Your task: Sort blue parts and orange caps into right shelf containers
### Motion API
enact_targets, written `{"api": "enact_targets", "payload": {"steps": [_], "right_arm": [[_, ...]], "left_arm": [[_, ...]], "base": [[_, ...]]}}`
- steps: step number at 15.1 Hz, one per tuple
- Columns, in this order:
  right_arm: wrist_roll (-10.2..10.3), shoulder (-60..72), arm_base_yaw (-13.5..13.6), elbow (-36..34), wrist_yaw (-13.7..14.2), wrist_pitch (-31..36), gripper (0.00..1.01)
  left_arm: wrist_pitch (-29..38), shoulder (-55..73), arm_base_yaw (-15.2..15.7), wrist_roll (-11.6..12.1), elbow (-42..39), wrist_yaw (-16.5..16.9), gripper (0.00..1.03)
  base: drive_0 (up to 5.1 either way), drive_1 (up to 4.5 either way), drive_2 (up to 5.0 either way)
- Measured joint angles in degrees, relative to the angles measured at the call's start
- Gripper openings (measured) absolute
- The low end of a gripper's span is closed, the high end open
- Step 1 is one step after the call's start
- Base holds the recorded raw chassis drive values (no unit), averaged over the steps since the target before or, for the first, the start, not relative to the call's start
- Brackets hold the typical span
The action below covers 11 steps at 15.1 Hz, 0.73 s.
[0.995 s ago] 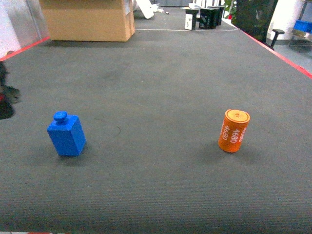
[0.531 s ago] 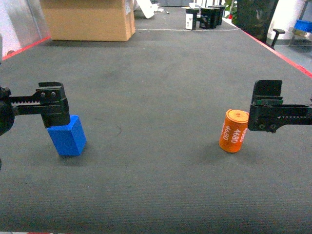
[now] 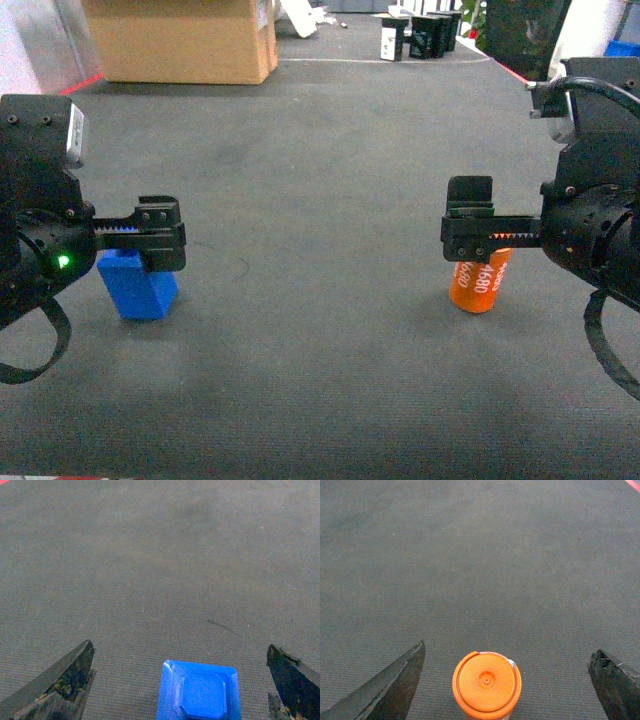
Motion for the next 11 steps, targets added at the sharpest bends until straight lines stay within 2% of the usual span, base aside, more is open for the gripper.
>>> {"api": "enact_targets", "payload": {"steps": [8,10,11], "right_arm": [[0.07,11.21,-0.79,4.9,0.07,-0.63,0.98],[1.81,14.25,-0.74,6.62,-0.76,-0.74,0.98],[2.58,16.06,-0.74,7.61,-1.05,1.36,0.98]], "left_arm": [[-1.81,8.41,0.02,-0.2,3.58,0.85,0.98],[-1.75,10.34,0.02,-0.22,4.37,0.42,0.98],[-1.38,10.73,0.04,-0.37,4.57,0.33,0.98]], "base": [[0.0,0.0,0.0],[0.0,0.0,0.0],[0.0,0.0,0.0]]}}
